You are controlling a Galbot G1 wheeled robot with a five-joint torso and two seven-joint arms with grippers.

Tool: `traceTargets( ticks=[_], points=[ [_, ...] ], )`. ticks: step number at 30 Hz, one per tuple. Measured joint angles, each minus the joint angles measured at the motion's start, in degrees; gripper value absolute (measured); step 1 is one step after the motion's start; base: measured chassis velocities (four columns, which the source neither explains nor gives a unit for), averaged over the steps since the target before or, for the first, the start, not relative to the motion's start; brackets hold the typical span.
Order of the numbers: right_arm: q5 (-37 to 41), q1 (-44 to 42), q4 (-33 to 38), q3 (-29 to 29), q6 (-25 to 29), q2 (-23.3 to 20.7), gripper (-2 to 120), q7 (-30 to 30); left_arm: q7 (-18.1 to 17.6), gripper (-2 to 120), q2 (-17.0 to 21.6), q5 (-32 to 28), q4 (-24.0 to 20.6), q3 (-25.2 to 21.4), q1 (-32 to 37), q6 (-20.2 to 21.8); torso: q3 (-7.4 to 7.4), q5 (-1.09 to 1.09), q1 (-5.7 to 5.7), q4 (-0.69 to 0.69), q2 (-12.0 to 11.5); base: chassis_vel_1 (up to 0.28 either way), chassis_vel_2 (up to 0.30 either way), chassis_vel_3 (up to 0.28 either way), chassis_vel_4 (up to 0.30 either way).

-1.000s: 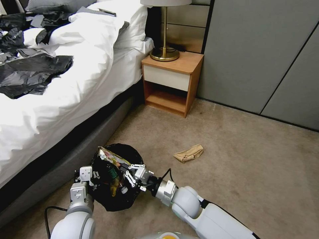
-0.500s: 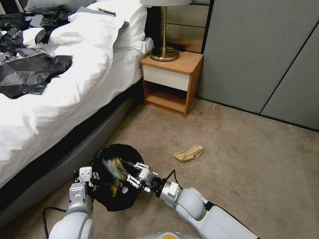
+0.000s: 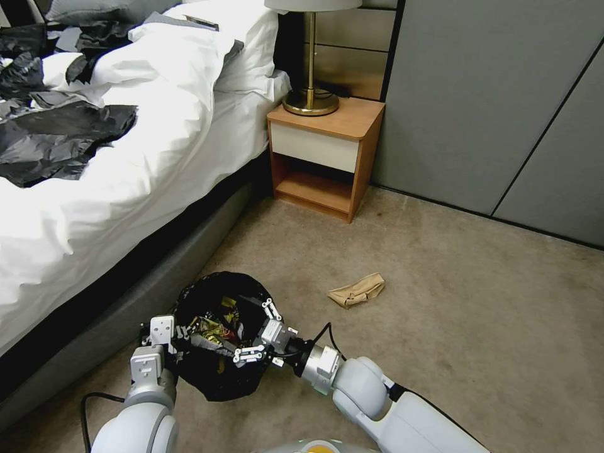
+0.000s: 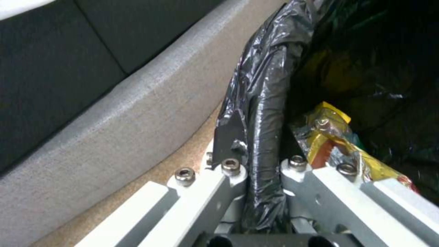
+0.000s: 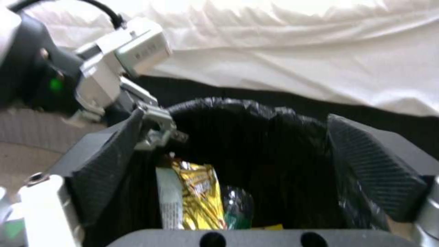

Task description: Pick up the trash bin, then pick up the garbage from the floor and place it into the trash bin.

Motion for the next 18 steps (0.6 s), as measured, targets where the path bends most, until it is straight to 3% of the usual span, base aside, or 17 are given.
traceTargets(
  ticks=[7,12,18],
  points=[
    [0.47,0.12,6.35,2.46,0.58,-0.12,100,1.36,-0.04,0,0.33,-0.08,-0.74,-0.28,0.35,0.24,0.00,0.01,0.00,0.01,0.00,0.000,0.000,0.000,0.000],
    [2.74,-1.21,13.85,7.08,-1.10,-0.41,100,6.69,-0.08,0,0.75,-0.27,-0.80,-0.73,0.33,0.47,0.00,0.01,0.00,0.01,0.00,0.000,0.000,0.000,0.000],
    [3.31,-9.36,22.27,20.24,-2.01,0.04,100,12.33,-0.15,0,1.33,-0.68,-0.80,-1.18,0.16,0.79,0.00,0.00,0.00,0.01,0.00,0.000,0.000,0.000,0.000]
  ],
)
